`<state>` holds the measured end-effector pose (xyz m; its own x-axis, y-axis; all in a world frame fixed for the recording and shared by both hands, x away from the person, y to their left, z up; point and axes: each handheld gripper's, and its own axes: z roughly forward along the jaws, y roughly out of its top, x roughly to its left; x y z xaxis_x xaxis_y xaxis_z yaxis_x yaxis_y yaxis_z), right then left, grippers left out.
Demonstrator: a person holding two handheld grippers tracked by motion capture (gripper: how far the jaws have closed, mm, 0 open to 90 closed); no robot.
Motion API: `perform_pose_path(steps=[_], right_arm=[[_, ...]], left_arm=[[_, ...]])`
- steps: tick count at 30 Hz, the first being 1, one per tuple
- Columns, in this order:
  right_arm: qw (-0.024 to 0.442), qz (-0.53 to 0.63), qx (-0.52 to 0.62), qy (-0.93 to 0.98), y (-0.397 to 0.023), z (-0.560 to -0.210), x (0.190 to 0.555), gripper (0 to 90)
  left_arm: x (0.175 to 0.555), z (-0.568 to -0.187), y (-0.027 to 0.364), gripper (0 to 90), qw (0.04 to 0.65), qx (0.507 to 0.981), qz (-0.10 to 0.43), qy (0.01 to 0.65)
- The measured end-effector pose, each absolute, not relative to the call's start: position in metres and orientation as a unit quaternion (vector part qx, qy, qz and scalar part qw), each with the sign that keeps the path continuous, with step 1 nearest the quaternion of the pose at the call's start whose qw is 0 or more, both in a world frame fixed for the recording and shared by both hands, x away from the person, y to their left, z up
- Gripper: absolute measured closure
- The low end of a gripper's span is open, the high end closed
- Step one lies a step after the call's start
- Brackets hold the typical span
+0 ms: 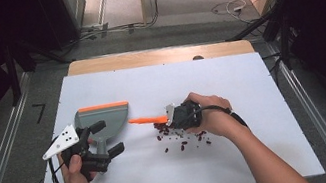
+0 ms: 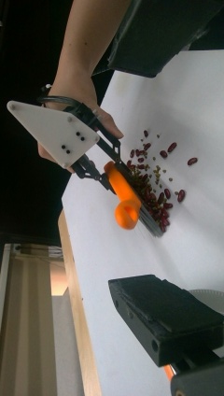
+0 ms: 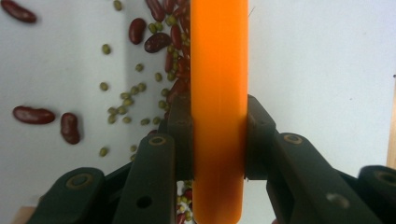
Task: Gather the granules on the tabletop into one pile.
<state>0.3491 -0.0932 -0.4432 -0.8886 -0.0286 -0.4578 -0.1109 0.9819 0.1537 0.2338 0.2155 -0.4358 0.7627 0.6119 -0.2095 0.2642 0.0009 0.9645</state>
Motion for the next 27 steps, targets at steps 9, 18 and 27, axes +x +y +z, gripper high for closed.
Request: perform_pose_path(steps=[9,18,27], right_arm=[[0.222,0.093,-0.020,0.971,-0.096,-0.439,0.346,68.2],[0.191,0.147,0.052,0.969,-0.094,-0.405,0.339,68.2],[0.061,0.158,0.124,0.978,-0.075,-0.399,0.317,68.2]], left_arm=[[0.234,-0.436,0.218,0.3,0.632,0.691,0.143,0.320],[0.233,-0.435,0.224,0.3,0.635,0.684,0.147,0.328],[0.230,-0.432,0.231,0.3,0.642,0.674,0.158,0.331]])
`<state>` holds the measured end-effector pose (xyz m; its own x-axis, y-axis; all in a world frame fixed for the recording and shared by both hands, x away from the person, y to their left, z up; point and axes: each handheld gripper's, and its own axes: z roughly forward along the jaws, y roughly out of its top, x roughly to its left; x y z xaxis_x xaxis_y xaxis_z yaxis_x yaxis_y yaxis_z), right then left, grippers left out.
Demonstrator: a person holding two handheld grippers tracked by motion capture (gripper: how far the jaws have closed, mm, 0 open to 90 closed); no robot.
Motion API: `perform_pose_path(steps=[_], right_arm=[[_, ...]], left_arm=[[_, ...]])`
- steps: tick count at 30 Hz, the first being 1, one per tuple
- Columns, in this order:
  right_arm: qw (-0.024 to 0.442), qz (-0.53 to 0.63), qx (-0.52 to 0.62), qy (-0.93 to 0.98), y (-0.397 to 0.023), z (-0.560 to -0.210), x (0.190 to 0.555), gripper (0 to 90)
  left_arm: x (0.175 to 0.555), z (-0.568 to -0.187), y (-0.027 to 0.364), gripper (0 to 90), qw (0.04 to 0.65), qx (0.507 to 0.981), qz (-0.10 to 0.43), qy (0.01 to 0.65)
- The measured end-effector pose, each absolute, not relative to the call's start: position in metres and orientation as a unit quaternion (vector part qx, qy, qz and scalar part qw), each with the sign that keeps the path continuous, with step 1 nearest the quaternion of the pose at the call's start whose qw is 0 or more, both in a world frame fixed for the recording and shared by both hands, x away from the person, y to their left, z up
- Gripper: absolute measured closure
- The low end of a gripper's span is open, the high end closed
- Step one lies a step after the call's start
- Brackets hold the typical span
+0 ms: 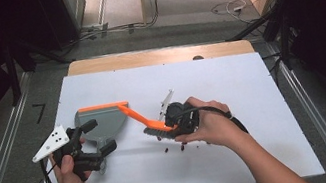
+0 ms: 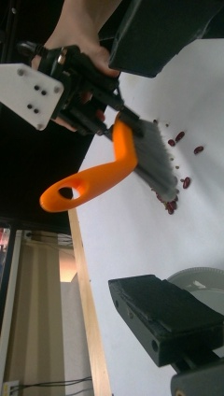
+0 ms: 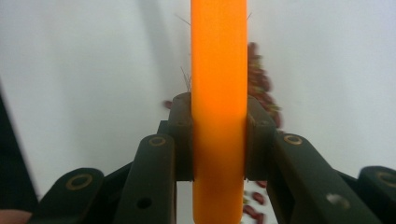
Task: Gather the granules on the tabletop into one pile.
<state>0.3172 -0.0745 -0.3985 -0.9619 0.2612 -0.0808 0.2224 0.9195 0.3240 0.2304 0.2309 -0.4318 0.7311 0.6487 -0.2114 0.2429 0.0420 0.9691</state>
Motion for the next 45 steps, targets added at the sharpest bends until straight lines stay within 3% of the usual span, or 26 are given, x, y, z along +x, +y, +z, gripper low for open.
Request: perform_pose_path(steps=[5,9,27,39,45], right_arm=[[-0.009,0.145,0.138,0.980,-0.062,-0.410,0.313,68.1],[-0.027,0.132,0.155,0.979,-0.057,-0.426,0.319,68.2],[-0.027,0.162,0.274,0.947,-0.099,-0.434,0.366,68.2],[0.004,0.177,0.300,0.937,-0.116,-0.425,0.367,68.2],[-0.030,0.225,0.340,0.913,-0.105,-0.417,0.367,68.2]], left_arm=[[0.231,-0.432,0.230,0.3,0.641,0.675,0.157,0.331],[0.231,-0.433,0.229,0.2,0.640,0.676,0.154,0.331],[0.232,-0.435,0.225,0.3,0.634,0.683,0.148,0.331],[0.233,-0.436,0.224,0.2,0.633,0.684,0.146,0.332],[0.233,-0.435,0.224,0.3,0.634,0.683,0.146,0.332]])
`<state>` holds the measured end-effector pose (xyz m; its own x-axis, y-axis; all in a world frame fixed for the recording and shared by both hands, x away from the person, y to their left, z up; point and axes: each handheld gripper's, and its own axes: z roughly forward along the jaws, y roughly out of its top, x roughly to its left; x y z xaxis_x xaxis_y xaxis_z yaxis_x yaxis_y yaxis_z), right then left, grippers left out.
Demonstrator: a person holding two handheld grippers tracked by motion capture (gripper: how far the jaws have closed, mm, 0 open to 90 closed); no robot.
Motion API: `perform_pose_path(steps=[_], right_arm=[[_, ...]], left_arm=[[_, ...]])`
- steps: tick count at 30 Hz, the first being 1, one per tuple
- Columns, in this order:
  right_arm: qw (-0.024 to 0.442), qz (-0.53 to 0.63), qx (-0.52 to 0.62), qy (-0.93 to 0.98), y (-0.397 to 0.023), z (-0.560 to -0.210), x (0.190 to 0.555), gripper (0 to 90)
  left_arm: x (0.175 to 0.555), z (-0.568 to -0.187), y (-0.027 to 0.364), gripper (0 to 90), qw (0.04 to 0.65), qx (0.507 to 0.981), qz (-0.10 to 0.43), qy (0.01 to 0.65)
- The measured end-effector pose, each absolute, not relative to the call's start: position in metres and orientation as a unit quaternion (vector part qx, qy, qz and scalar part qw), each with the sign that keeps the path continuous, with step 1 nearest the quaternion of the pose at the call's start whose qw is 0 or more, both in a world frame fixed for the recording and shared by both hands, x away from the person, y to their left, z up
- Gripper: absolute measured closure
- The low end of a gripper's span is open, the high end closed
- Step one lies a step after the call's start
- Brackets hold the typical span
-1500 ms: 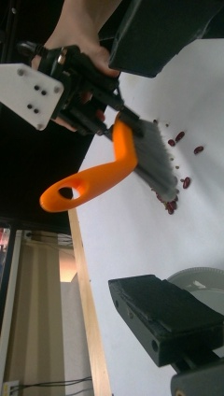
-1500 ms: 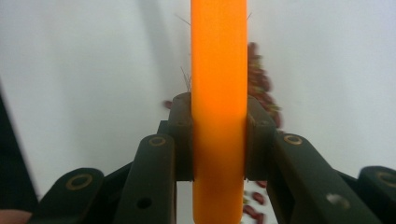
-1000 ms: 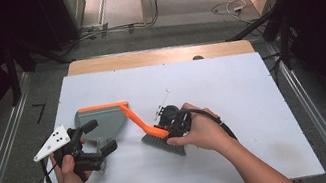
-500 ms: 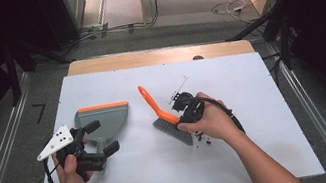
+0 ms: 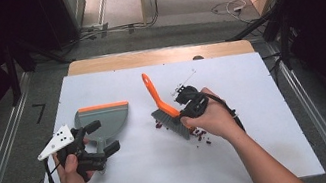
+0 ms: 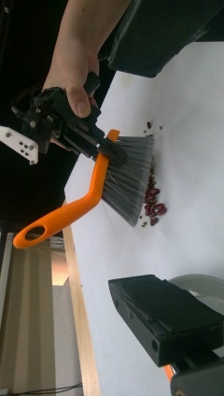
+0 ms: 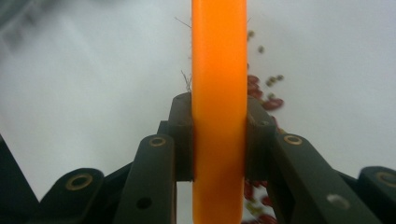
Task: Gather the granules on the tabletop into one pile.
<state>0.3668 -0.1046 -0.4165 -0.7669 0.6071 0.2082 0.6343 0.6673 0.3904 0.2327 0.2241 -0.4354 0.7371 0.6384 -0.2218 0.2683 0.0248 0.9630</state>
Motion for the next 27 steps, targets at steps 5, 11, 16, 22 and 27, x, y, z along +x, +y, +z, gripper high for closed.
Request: perform_pose_path(steps=[5,11,16,22,27], right_arm=[[0.085,-0.233,-0.386,-0.889,-0.081,-0.427,0.372,68.2],[0.116,-0.228,-0.426,-0.868,-0.065,-0.444,0.381,68.2],[0.120,-0.220,-0.462,-0.851,-0.074,-0.450,0.388,68.2],[0.112,-0.219,-0.486,-0.839,-0.094,-0.452,0.387,68.1],[0.111,-0.219,-0.502,-0.829,-0.112,-0.452,0.386,68.2]], left_arm=[[0.232,-0.435,0.224,0.3,0.634,0.684,0.146,0.331],[0.233,-0.436,0.225,0.3,0.634,0.683,0.145,0.332],[0.233,-0.436,0.225,0.3,0.633,0.684,0.147,0.332],[0.233,-0.436,0.224,0.3,0.631,0.686,0.146,0.332],[0.233,-0.436,0.223,0.3,0.631,0.686,0.146,0.332]])
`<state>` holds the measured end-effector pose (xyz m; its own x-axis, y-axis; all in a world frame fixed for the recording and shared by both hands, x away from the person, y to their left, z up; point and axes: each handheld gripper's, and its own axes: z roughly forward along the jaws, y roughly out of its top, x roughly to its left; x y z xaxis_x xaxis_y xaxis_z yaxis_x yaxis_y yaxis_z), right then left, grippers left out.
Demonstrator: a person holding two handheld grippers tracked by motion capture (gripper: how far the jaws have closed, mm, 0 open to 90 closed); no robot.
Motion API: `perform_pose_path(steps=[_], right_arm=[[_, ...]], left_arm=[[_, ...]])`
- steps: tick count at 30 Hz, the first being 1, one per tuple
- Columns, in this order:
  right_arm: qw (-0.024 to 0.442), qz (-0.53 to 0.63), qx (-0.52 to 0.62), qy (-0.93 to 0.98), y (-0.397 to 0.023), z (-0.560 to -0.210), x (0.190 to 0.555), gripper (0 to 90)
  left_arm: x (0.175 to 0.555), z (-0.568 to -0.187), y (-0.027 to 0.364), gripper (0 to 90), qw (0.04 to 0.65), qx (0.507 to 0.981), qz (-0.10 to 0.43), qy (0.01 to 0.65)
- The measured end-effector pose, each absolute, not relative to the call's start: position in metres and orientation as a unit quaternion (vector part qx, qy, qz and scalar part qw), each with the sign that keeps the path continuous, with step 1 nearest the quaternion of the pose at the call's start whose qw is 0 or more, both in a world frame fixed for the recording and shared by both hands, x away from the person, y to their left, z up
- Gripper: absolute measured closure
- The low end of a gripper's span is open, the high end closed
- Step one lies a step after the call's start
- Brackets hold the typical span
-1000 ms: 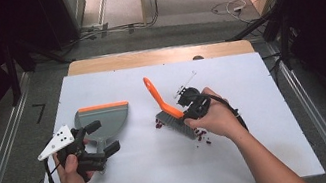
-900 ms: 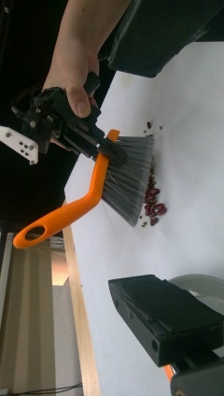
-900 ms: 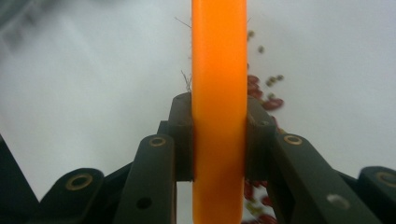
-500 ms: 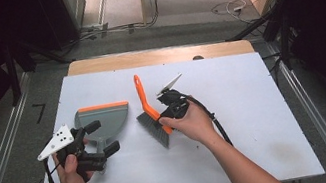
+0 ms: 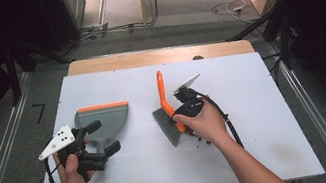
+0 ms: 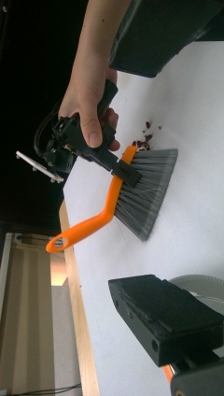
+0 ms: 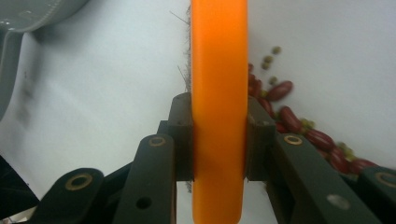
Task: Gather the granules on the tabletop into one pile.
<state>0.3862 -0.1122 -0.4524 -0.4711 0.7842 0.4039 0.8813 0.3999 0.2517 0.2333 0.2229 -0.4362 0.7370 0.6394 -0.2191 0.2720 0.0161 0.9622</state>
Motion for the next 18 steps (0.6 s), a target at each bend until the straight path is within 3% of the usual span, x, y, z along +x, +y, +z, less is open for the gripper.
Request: perform_pose_path(steps=[18], right_arm=[[0.084,-0.196,-0.515,-0.831,-0.155,-0.446,0.382,68.1]], left_arm=[[0.233,-0.437,0.220,0.3,0.629,0.688,0.144,0.332]])
